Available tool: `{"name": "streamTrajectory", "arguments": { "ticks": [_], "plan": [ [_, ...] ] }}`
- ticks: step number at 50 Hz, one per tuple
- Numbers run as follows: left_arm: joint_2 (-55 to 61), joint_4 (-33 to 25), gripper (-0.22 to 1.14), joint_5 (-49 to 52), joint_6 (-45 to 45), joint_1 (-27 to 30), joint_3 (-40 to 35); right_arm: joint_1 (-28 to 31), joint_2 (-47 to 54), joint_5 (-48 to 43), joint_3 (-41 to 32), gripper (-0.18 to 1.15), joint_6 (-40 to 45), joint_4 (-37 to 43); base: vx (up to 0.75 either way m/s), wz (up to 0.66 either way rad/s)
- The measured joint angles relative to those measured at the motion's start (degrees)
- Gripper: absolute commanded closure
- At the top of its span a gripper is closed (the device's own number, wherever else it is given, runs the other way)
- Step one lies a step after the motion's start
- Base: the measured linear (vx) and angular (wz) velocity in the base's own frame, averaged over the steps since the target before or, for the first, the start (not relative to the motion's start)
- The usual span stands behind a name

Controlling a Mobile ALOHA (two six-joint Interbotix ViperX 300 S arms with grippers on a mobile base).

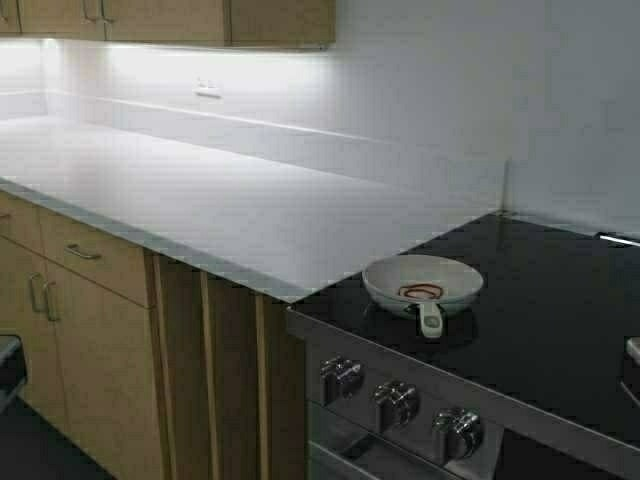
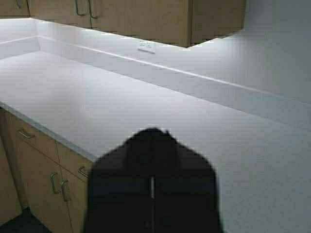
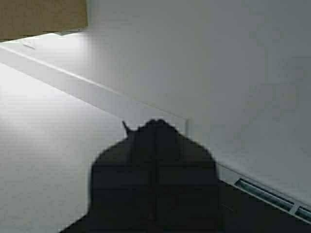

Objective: Wash the pan

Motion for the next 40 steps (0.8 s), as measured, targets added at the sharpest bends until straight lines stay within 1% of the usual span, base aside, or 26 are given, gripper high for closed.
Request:
{"name": "streamTrajectory", "arguments": {
  "ticks": [3, 4, 5, 6, 7, 12, 14, 16, 18, 24, 29, 35, 40],
  "plan": [
    [0.00, 0.09, 0.80, 0.00, -0.35, 0.09, 0.18, -0.09, 0.09, -0.09, 0.35, 0.89, 0.00, -0.09, 0.00, 0.00],
    [0.09, 0.09, 0.74, 0.09, -0.79, 0.09, 0.44, 0.00, 0.18, -0.09, 0.53, 0.88, 0.00, 0.00, 0.00, 0.00],
    [0.00, 0.09, 0.63, 0.09, -1.23, 0.18, 0.70, -0.09, 0.18, -0.09, 0.79, 0.89, 0.00, 0.00, 0.00, 0.00],
    [0.09, 0.09, 0.59, 0.18, -1.58, 0.35, 0.88, -0.18, 0.35, -0.09, 0.88, 0.89, 0.00, 0.00, 0.00, 0.00],
    [0.26, 0.00, 0.48, 0.18, -1.93, 0.44, 0.97, -0.18, 0.35, -0.18, 0.97, 0.90, 0.00, -0.09, 0.00, 0.00],
    [0.44, 0.09, 0.08, 0.18, -3.96, 0.79, 0.97, -0.53, 0.44, -0.18, 0.97, 0.91, 0.00, -0.09, 0.00, 0.00],
    [0.70, 0.09, -0.06, 0.09, -4.57, 0.79, 0.97, -0.53, 0.35, -0.26, 0.97, 0.91, -0.09, 0.00, 0.00, 0.00],
    [0.88, 0.09, -0.15, 0.09, -5.54, 0.70, 1.05, -0.53, 0.44, -0.26, 0.97, 0.91, -0.18, 0.00, 0.00, 0.00],
    [1.23, 0.09, -0.15, 0.18, -6.86, 0.70, 0.97, -0.53, 0.44, -0.26, 1.05, 0.91, -0.26, 0.00, 0.00, 0.00],
    [2.64, 0.09, -0.08, 0.26, -13.36, 0.70, 0.97, -0.53, 0.44, -0.35, 1.32, 0.91, -0.26, -0.09, 0.00, 0.00],
    [5.10, 0.35, -0.08, 0.53, -18.72, -0.35, 0.97, -0.53, 0.44, -0.35, 1.32, 0.91, -0.26, -0.09, 0.00, 0.00],
    [10.55, 2.37, -0.08, 0.44, -21.18, -3.34, 0.70, -0.62, 0.44, -0.35, 1.32, 0.91, 0.09, 0.00, 0.00, 0.00],
    [16.00, 2.99, -0.08, -0.70, -22.50, -7.38, 0.26, -0.62, 0.44, -0.35, 1.41, 0.91, 0.09, 0.00, 0.00, 0.00]
  ]
}}
